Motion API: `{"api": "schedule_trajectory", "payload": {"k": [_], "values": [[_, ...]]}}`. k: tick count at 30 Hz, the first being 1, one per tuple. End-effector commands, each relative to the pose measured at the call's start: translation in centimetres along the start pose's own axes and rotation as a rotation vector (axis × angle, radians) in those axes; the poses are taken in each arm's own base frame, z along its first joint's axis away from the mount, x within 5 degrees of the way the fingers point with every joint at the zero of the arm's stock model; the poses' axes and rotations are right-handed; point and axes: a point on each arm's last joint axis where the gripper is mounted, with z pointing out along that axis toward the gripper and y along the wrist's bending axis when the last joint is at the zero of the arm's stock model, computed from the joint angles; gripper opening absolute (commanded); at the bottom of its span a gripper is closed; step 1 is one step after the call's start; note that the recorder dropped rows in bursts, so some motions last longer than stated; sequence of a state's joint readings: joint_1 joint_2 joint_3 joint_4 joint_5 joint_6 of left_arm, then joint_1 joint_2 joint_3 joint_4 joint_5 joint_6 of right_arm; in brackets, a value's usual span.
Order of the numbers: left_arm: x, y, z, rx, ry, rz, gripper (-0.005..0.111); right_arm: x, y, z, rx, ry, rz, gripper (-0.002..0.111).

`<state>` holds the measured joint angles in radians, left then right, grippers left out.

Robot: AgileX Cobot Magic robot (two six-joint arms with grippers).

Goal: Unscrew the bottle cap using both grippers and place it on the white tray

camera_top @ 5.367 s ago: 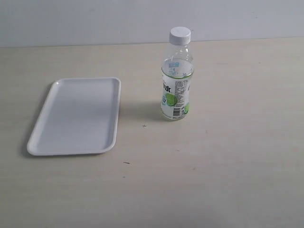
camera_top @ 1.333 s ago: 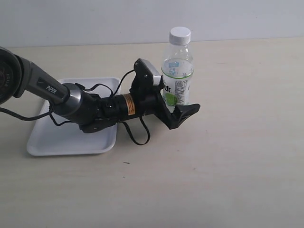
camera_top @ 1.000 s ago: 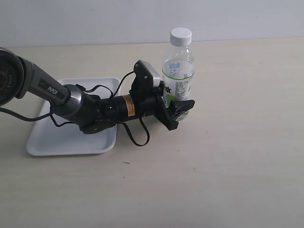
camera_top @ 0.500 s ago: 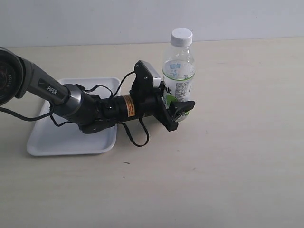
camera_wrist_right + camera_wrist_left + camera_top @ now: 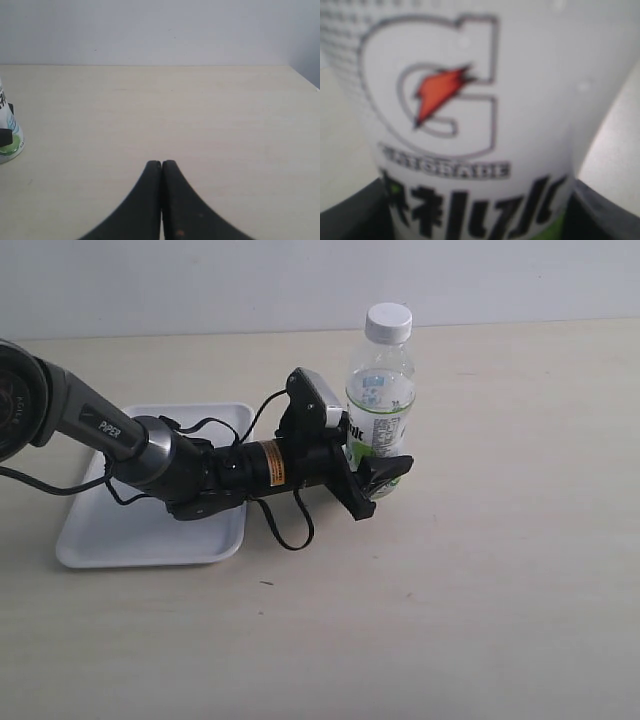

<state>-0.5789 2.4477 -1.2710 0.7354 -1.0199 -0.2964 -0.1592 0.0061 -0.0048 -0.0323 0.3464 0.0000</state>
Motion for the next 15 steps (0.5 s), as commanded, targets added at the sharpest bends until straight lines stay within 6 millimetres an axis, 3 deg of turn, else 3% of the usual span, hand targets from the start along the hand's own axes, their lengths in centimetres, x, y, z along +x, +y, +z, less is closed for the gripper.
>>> {"api": "schedule_trajectory", "payload": {"k": [1, 9, 15], "values": [[-0.8, 0.1, 0.0, 0.000, -0.019, 0.019, 0.000, 0.1, 0.0, 0.0, 0.004, -0.004, 0.000, 0.000], [-0.7, 0.0, 0.0, 0.010, -0.015, 0.024, 0.000, 0.0, -0.1, 0.0, 0.017, -0.016, -0.036, 0.000], [-0.7, 0.0, 0.0, 0.010, -0.015, 0.024, 0.000, -1.4, -0.2, -0.1, 0.030, -0.173, -0.095, 0.000]]}}
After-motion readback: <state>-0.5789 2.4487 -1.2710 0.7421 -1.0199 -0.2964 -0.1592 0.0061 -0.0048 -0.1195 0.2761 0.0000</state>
